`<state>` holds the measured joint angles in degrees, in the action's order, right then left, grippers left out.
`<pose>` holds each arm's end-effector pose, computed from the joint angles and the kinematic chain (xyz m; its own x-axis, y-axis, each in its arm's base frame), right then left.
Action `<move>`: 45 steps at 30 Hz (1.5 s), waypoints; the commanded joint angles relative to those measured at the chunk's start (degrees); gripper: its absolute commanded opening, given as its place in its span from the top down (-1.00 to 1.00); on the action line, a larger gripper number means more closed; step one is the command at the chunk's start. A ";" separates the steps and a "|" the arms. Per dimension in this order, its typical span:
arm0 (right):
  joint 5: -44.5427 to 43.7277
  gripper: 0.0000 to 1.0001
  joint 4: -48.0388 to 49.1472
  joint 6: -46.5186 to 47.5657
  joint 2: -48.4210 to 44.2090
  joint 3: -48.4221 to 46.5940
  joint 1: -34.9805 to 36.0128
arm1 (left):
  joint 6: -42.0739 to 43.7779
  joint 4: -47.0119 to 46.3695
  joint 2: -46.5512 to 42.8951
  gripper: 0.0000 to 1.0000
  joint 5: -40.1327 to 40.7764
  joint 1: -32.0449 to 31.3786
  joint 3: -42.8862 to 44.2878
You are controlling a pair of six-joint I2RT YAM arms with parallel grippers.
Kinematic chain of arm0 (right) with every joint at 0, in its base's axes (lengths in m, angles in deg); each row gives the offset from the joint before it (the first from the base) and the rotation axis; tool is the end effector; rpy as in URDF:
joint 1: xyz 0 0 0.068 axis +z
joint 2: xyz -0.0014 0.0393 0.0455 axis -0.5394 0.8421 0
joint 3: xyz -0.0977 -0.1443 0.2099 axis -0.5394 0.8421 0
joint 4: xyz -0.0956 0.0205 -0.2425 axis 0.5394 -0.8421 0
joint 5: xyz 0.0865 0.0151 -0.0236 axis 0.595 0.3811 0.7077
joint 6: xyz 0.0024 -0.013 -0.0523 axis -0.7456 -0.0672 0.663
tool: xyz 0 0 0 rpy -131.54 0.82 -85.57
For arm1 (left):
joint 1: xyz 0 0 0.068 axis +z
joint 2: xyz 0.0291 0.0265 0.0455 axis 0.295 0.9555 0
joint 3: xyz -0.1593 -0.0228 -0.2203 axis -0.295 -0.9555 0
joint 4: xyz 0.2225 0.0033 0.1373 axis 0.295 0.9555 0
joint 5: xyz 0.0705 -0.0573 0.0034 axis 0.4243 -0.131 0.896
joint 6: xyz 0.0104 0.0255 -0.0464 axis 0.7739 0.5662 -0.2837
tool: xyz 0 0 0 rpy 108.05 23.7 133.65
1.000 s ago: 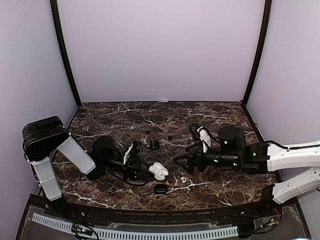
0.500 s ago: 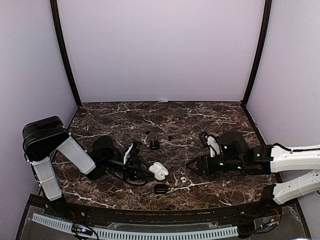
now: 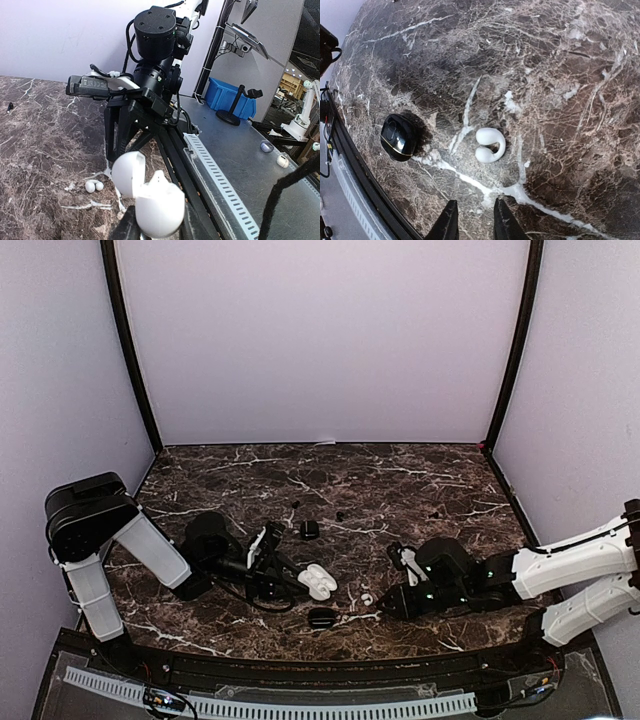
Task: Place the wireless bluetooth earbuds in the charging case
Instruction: Pick up the left earbud from the center of the board.
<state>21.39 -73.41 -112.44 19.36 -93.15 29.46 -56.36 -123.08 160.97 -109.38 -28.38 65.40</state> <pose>0.1070 0.2037 0.1533 -0.8441 -0.1490 -0.5150 -0.4337 0.7545 0.4925 0.1841 -0.2313 0.1471 -0.1876 0.0385 -0.9815 0.9492 -0.2499 -0.1913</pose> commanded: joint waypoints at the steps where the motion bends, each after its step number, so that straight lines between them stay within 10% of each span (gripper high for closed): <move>1: -0.95 0.55 4.51 -1.33 1.01 1.18 0.30 | 0.33 -1.09 -1.30 0.66 -0.32 -0.08 0.42; 25: -2.99 0.70 7.70 3.81 17.36 -6.18 -0.24 | 1.09 -0.12 -1.57 0.67 -0.11 -0.08 0.40; 45: 1.58 0.46 9.32 2.04 13.18 -3.88 -6.08 | 1.22 0.06 -1.74 0.67 -0.07 -0.08 0.37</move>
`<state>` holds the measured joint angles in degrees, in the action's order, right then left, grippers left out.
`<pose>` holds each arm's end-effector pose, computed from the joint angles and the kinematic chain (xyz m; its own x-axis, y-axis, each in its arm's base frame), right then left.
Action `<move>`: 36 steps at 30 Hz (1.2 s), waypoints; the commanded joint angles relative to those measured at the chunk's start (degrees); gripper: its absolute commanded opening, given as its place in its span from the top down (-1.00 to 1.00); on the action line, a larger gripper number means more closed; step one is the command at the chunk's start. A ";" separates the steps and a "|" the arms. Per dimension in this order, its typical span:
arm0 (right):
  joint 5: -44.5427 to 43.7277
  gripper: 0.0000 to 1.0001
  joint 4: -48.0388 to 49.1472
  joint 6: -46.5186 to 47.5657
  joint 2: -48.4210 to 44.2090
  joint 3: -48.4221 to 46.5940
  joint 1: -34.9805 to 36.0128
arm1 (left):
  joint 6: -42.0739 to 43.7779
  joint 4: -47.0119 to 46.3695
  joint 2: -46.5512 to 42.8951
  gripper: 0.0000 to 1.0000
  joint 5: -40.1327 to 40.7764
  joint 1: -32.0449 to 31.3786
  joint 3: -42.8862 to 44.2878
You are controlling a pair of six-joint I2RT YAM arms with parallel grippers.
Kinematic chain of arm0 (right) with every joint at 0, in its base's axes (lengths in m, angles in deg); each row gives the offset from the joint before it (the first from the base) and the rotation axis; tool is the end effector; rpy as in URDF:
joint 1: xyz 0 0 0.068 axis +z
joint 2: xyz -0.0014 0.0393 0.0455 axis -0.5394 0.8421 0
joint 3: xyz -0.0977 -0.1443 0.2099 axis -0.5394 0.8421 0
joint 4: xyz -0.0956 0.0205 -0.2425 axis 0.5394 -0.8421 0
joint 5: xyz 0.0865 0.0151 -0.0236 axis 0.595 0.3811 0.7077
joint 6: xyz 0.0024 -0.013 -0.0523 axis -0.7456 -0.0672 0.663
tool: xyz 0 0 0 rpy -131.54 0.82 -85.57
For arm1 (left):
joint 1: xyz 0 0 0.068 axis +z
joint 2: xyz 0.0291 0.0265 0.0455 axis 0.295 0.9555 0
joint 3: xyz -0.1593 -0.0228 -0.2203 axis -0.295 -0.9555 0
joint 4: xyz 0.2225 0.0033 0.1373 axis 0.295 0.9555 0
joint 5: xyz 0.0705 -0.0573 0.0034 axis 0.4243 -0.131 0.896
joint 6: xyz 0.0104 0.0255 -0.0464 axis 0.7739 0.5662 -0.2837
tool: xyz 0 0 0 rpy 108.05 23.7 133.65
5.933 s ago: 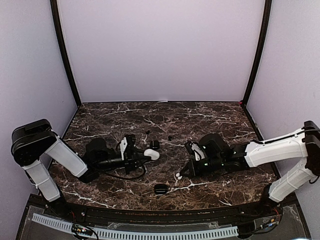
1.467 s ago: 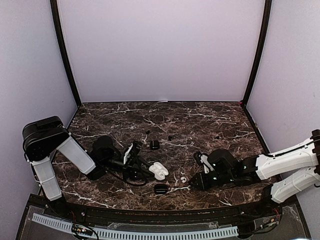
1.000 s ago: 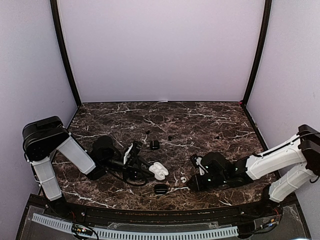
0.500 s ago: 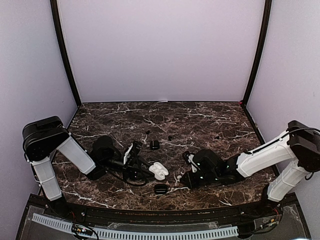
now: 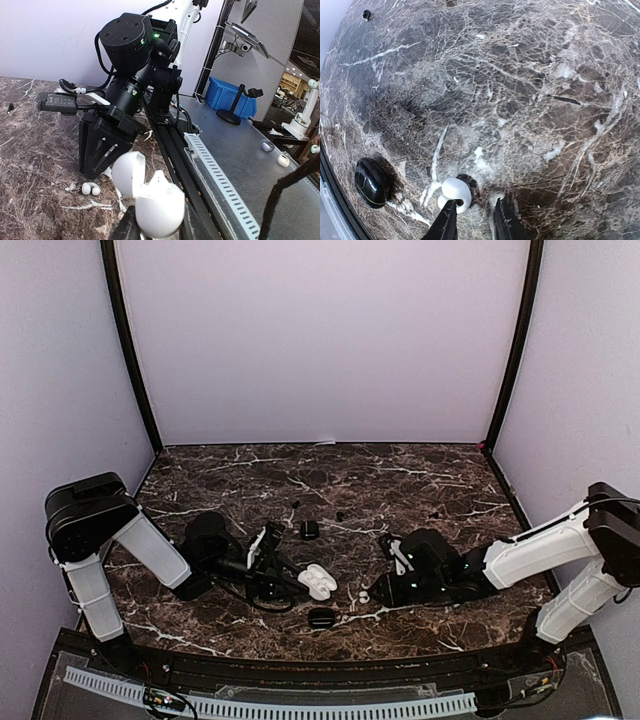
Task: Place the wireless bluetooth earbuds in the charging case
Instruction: Pick up the left earbud from the center of the board.
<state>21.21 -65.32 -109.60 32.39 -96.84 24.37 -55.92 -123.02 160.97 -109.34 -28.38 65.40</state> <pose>0.1424 0.2205 0.1307 -0.8405 -0.1212 -0.5281 -0.4005 0.7953 0.4550 0.1842 -0.2314 0.1470 -0.1811 0.0372 -0.9828 0.9507 -0.2493 -0.1846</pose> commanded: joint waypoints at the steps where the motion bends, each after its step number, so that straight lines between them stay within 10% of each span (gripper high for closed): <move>1: 1.55 0.45 0.63 -0.83 0.38 -0.44 -1.09 | 0.79 0.07 -1.74 0.67 -0.10 -0.08 0.42; 36: 7.13 0.73 0.51 1.76 1.36 -3.00 -1.04 | 1.12 0.61 -1.92 0.67 -0.02 -0.08 0.40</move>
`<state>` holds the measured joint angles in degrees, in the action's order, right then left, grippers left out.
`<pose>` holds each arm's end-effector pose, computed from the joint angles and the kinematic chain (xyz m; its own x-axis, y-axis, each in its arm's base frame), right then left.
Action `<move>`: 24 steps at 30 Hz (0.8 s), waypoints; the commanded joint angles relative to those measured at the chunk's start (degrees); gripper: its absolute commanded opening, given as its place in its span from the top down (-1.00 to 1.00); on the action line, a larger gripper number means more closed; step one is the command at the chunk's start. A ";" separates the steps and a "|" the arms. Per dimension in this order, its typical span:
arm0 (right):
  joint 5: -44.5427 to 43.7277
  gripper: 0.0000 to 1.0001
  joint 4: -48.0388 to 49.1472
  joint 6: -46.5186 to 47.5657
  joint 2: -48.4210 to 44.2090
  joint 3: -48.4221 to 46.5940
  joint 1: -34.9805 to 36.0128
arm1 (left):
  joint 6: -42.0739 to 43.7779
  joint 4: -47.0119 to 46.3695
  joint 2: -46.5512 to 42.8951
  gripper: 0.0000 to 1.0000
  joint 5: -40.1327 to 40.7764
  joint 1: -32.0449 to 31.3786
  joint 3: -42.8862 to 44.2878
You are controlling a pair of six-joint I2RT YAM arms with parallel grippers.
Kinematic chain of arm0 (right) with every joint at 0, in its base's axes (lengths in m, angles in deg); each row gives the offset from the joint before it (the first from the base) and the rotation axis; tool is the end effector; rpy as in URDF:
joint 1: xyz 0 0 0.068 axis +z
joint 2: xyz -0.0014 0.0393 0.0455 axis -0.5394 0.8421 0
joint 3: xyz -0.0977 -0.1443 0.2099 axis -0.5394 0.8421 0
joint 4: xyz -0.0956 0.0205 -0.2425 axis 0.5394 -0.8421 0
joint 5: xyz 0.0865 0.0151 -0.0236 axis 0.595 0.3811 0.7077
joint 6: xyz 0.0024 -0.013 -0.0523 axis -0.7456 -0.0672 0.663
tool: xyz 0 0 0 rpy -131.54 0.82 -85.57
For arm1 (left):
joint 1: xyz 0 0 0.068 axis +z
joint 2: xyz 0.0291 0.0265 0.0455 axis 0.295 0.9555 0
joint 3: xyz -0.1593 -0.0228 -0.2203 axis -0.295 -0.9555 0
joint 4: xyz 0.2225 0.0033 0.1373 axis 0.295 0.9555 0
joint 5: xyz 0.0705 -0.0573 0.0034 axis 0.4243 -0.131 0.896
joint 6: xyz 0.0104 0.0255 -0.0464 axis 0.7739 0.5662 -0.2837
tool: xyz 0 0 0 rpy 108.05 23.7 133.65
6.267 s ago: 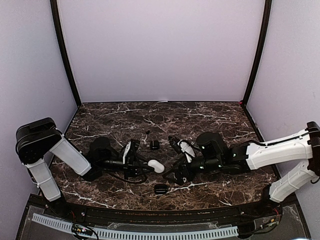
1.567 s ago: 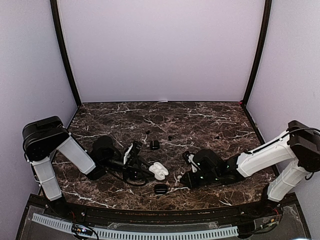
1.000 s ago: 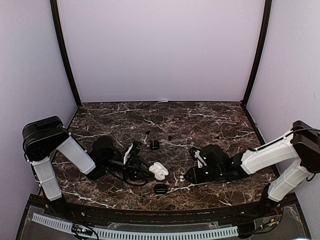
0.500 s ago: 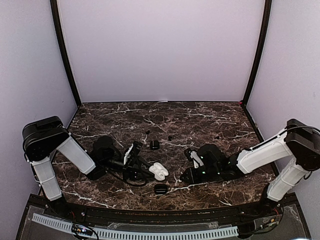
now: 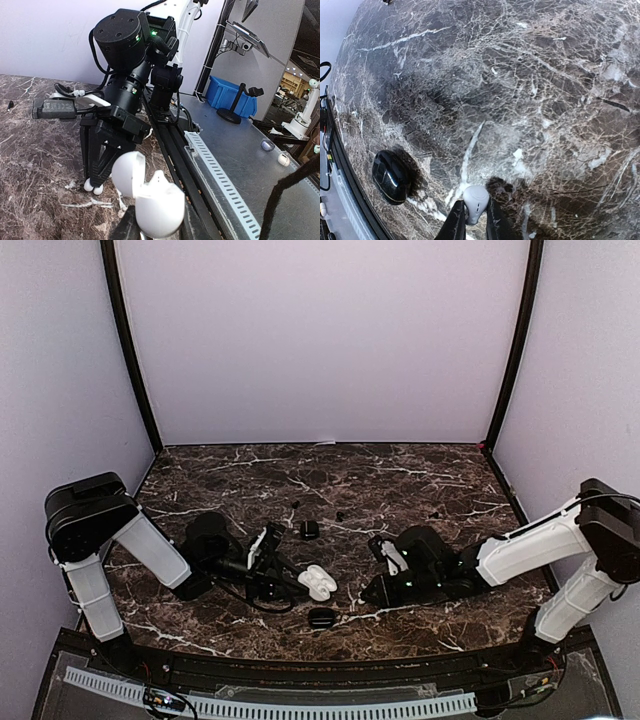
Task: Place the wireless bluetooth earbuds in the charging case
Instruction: Pick up the left earbud from the center of the board.
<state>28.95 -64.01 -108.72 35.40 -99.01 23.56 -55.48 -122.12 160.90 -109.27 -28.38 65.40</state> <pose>0.1480 0.2308 0.1297 -0.8606 -0.1711 -0.4796 -0.4377 0.7299 0.5250 0.1842 -0.2313 0.1458 -0.1838 0.0452 -0.9819 0.9505 -0.2466 -0.1893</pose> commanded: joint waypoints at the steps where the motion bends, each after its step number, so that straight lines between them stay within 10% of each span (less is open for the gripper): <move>1: -0.52 0.76 -0.84 0.95 -1.67 -0.96 -0.23 | 0.69 -0.28 -1.85 0.67 -0.11 -0.12 0.38; 24: -3.27 1.00 -6.34 19.16 -9.73 -5.43 0.52 | 1.64 1.36 -2.25 0.66 0.04 -0.15 0.59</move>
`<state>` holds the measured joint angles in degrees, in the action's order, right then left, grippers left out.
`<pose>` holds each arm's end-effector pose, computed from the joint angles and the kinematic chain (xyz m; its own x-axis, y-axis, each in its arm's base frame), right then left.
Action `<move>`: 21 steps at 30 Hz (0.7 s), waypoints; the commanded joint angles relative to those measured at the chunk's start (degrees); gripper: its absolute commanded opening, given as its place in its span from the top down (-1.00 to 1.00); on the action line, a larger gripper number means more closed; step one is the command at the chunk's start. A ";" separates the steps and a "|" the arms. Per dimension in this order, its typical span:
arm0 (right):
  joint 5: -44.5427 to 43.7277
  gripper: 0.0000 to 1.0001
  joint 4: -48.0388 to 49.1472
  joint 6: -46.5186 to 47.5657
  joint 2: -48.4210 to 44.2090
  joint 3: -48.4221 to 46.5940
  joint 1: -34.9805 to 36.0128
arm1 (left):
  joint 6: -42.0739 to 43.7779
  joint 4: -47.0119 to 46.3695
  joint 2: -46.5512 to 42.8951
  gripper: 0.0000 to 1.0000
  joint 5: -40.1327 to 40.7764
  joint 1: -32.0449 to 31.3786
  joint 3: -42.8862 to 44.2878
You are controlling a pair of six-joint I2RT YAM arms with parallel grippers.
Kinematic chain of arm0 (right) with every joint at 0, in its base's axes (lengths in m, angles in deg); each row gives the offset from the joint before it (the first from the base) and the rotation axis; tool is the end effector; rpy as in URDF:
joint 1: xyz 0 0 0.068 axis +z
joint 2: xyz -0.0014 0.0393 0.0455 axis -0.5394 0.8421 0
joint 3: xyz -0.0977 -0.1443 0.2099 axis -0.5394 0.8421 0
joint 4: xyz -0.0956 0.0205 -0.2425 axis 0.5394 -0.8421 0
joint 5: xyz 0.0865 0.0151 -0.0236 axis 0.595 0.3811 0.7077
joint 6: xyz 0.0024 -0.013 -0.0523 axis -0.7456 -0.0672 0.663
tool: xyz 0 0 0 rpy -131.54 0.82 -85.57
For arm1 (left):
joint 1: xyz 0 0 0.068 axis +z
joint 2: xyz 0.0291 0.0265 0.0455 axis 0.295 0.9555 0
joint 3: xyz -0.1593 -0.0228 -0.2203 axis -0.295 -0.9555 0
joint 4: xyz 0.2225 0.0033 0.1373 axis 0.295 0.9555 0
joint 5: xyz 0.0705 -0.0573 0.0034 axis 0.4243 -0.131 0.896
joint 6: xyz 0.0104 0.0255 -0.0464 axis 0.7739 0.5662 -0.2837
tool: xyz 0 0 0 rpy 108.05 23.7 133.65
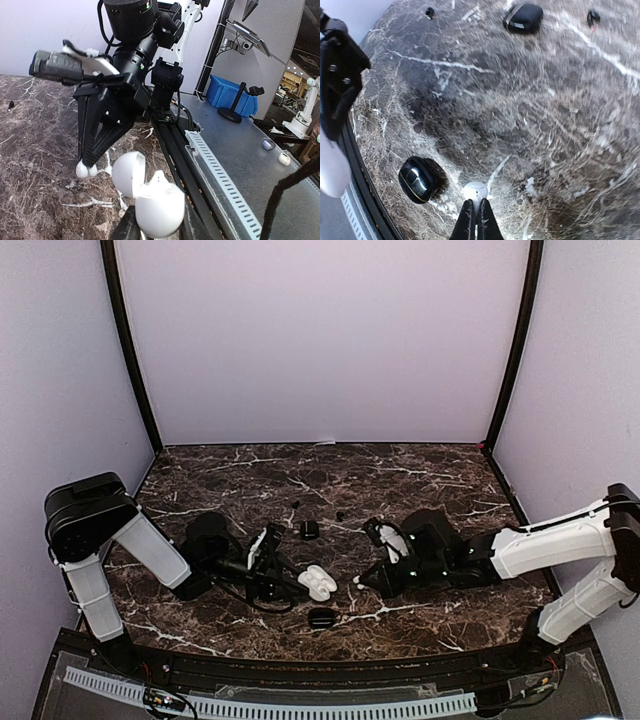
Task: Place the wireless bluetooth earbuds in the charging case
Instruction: Pick up the left earbud from the center of the board.
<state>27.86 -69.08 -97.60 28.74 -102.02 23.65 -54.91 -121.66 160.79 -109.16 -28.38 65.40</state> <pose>0.1490 0.2319 0.1669 -0.7303 -0.2637 -0.6302 -0.6108 0.6653 0.4294 0.1842 -0.2313 0.1456 -0.1787 0.0467 -0.9828 0.9519 -0.2444 -0.1847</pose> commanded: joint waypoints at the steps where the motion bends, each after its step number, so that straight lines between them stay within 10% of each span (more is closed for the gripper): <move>1: -3.61 1.00 -1.61 10.25 -4.06 -2.76 0.54 | 1.07 1.00 -2.10 0.66 -0.21 -0.09 0.70; 7: -6.09 1.00 6.40 30.05 -12.31 0.27 1.23 | 0.99 1.16 -2.09 0.67 -0.45 -0.12 0.80; 15: 9.01 1.00 1.41 87.70 -16.56 0.89 1.72 | 1.08 1.67 -1.92 0.67 -0.61 -0.08 1.08; 21: 12.20 1.00 1.91 110.65 -18.86 1.26 2.48 | -0.31 3.29 -1.17 0.66 -4.45 -0.15 2.47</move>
<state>34.85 -65.74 -12.38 10.94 -99.79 25.14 -54.63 -119.57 160.79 -109.89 -28.38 65.68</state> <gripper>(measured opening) 0.007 0.277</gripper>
